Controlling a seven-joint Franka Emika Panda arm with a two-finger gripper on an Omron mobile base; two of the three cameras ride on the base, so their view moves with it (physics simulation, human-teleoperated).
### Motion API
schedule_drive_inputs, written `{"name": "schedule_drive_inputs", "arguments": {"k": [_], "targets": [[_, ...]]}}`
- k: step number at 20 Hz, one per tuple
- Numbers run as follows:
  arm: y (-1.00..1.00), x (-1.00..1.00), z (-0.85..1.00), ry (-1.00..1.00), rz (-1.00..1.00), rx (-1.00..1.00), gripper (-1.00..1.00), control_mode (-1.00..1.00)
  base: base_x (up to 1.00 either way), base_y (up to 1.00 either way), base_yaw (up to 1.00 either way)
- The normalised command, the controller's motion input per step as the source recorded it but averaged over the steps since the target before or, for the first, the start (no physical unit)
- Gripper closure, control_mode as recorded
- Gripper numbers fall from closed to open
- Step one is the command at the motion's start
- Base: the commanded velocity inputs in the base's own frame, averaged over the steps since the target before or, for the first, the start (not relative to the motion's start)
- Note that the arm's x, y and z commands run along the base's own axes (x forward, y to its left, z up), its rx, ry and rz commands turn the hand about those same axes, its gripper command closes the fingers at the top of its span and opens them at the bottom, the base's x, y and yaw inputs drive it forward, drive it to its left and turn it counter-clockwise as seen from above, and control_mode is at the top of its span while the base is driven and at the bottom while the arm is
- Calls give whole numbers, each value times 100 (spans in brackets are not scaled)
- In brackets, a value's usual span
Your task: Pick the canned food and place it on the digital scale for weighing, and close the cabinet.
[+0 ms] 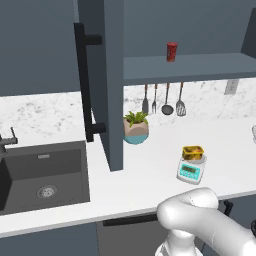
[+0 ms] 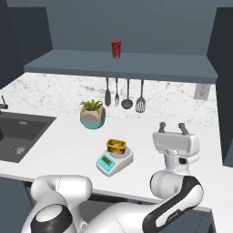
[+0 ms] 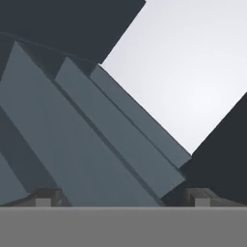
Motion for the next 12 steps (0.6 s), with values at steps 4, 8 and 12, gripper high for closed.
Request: {"name": "schedule_drive_inputs", "arguments": {"k": [4, 8, 12], "targets": [[-35, 11, 0, 0, -27, 0, -100, -100, 0, 0, 0], [-44, 11, 0, 0, -27, 0, -100, -100, 0, 0, 0], [-54, 1, -2, 0, -15, 0, -100, -100, 0, 0, 0]]}}
